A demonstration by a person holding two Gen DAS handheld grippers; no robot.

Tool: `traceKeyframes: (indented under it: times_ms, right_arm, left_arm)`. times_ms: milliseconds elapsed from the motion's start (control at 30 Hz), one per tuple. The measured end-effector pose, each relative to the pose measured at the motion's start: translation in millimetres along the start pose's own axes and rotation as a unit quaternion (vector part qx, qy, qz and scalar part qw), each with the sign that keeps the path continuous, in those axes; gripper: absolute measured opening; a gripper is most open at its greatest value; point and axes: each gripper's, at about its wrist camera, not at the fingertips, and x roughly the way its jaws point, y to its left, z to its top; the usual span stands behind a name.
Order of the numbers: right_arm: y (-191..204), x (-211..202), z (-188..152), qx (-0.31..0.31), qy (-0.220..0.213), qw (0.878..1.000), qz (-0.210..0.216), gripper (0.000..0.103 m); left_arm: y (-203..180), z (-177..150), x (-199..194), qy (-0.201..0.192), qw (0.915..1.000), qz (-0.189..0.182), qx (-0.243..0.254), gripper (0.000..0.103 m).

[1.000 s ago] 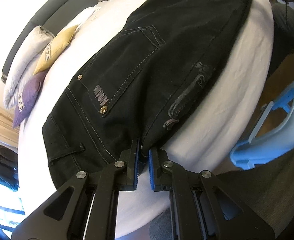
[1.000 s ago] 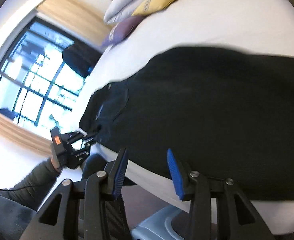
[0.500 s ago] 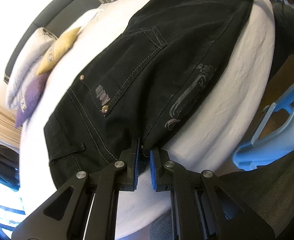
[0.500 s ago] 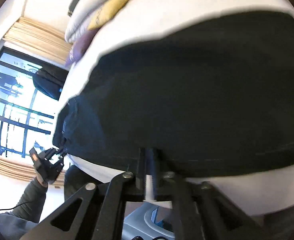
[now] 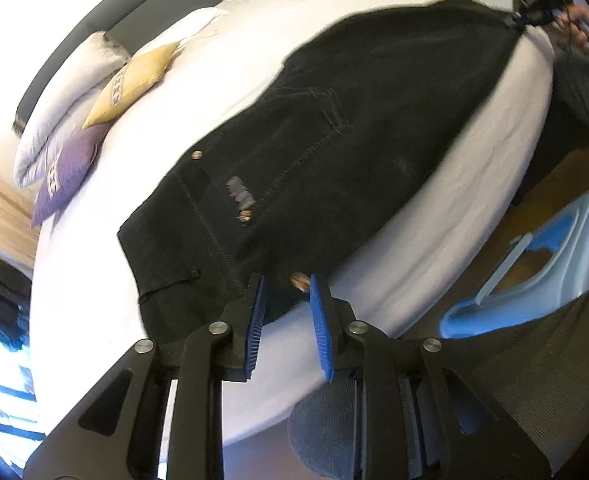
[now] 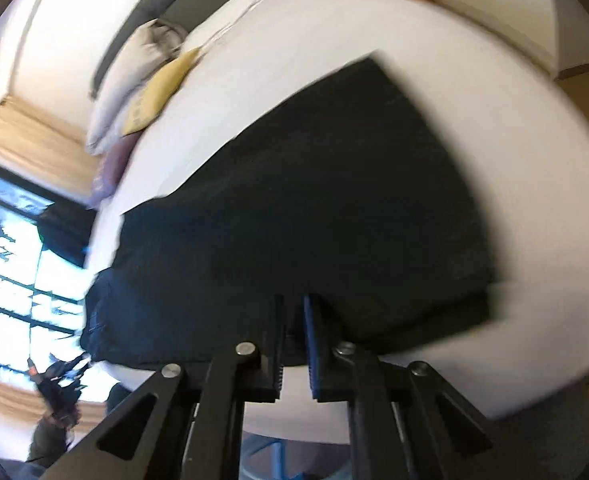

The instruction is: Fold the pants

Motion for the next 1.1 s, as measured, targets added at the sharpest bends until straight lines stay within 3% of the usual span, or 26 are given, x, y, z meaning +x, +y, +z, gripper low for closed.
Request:
traceKeyframes:
  times_ms: [67,133,200,367,500,600,667,767,833,900,967,1033,1100]
  right_arm:
    - [20,-13,9,-0.017,-0.025,1.0,-0.008,0.044]
    - [48,-13,22,-0.032,-0.035,0.998,0.036,0.046]
    - [98,6,37,-0.072,-0.024,0.994,0.084,0.046]
    - [217,98,63,-0.126,0.051,0.968,0.211,0.047]
    - [258,187,68,-0.114,0.121,0.96,0.227,0.047]
    - [239,241,83,-0.102,0.145,0.969,0.172,0.042]
    - [210,258,98,-0.058,0.148,0.97,0.183,0.002]
    - [170,246,117,-0.028,0.102,0.981,0.161,0.0]
    - [138,217,131,-0.016,0.053,0.992,0.114,0.0]
    - [103,171,142,-0.004,0.007,0.997,0.071,0.007]
    - [93,138,141,-0.001,-0.023,0.997,0.07,0.033]
    - [86,105,130,0.015,-0.046,0.991,0.121,0.052]
    - [91,97,119,0.002,-0.043,0.985,0.165,0.059]
  left_arm:
    - [17,16,-8,-0.023,0.9986,-0.009,-0.046,0.022]
    - [36,46,-10,-0.055,0.993,-0.015,-0.103,0.022]
    - [45,77,1,-0.067,0.989,-0.028,-0.129,0.022]
    - [43,140,69,-0.024,0.9878,-0.066,-0.139,0.022]
    - [42,154,120,0.013,0.9841,-0.072,-0.162,0.022]
    - [39,148,144,0.024,0.9837,-0.071,-0.164,0.022]
    - [40,142,148,0.01,0.9829,-0.07,-0.17,0.022]
    - [41,130,149,-0.007,0.9821,-0.066,-0.176,0.022]
    - [43,125,147,-0.015,0.9801,-0.069,-0.185,0.022]
    - [38,127,144,-0.016,0.9815,-0.059,-0.182,0.023]
    - [35,130,134,-0.014,0.9823,-0.04,-0.182,0.023]
    - [28,136,124,-0.026,0.9816,-0.032,-0.186,0.023]
    - [18,144,118,-0.039,0.9812,-0.027,-0.187,0.023]
